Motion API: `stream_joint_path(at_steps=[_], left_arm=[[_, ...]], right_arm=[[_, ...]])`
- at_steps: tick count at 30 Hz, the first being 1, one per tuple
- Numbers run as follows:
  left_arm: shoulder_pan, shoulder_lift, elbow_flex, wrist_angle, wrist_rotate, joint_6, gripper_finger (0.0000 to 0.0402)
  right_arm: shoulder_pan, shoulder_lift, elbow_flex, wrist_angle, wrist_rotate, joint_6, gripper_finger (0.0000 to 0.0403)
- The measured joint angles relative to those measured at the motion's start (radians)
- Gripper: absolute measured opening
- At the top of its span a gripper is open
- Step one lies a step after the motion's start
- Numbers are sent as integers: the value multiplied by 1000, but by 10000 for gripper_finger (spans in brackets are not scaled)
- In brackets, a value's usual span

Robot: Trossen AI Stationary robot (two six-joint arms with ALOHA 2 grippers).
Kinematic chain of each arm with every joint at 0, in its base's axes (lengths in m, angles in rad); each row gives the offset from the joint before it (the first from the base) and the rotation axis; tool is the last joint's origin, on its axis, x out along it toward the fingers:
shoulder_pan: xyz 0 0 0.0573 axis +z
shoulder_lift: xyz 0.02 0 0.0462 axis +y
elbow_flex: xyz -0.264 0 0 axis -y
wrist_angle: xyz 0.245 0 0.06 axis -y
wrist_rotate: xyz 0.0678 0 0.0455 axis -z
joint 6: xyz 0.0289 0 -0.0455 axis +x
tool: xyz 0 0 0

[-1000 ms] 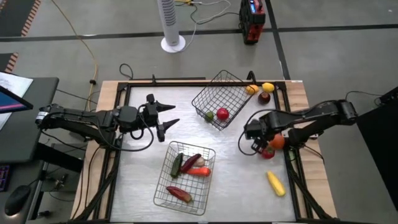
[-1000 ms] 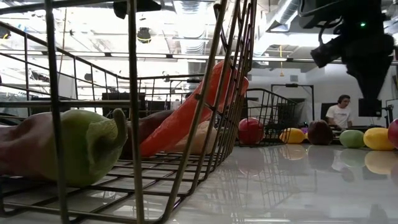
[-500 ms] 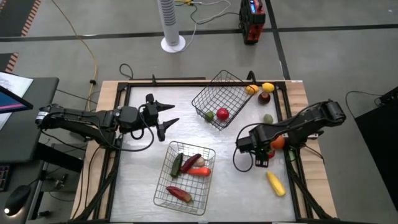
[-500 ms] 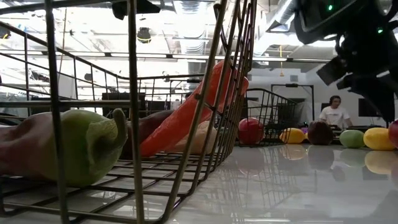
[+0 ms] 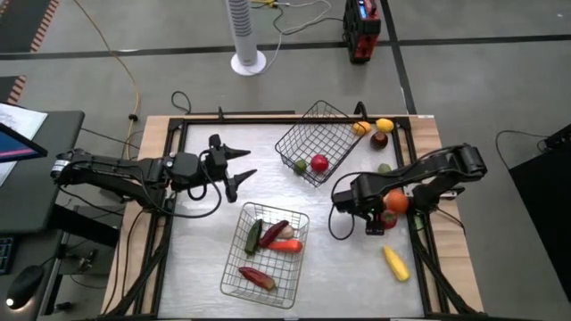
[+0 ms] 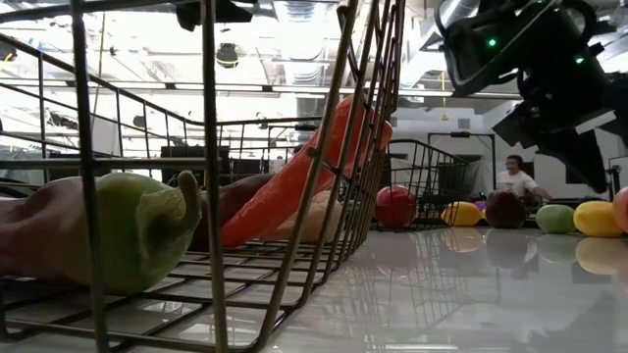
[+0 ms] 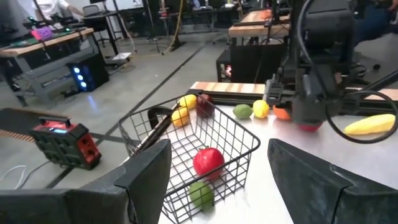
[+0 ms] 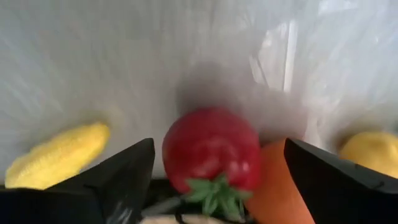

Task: Sort produce into baskets
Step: Put the red tomato into the black wire basket

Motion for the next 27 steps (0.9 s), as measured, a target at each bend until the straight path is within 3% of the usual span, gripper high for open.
stream_joint_path(at_steps=[6, 13, 19, 27], left_arm=[[0, 0, 0, -1, -14, 0, 256], [0, 0, 0, -7, -14, 0, 256], [0, 0, 0, -12, -13, -1, 256], [0, 0, 0, -12, -13, -2, 256]], right_arm=[[49, 42, 39, -117, 34, 13, 389], [198, 47, 24, -63, 144, 5, 370], [272, 46, -21, 19, 130, 6, 368], [279, 52, -119, 36, 128, -20, 367]])
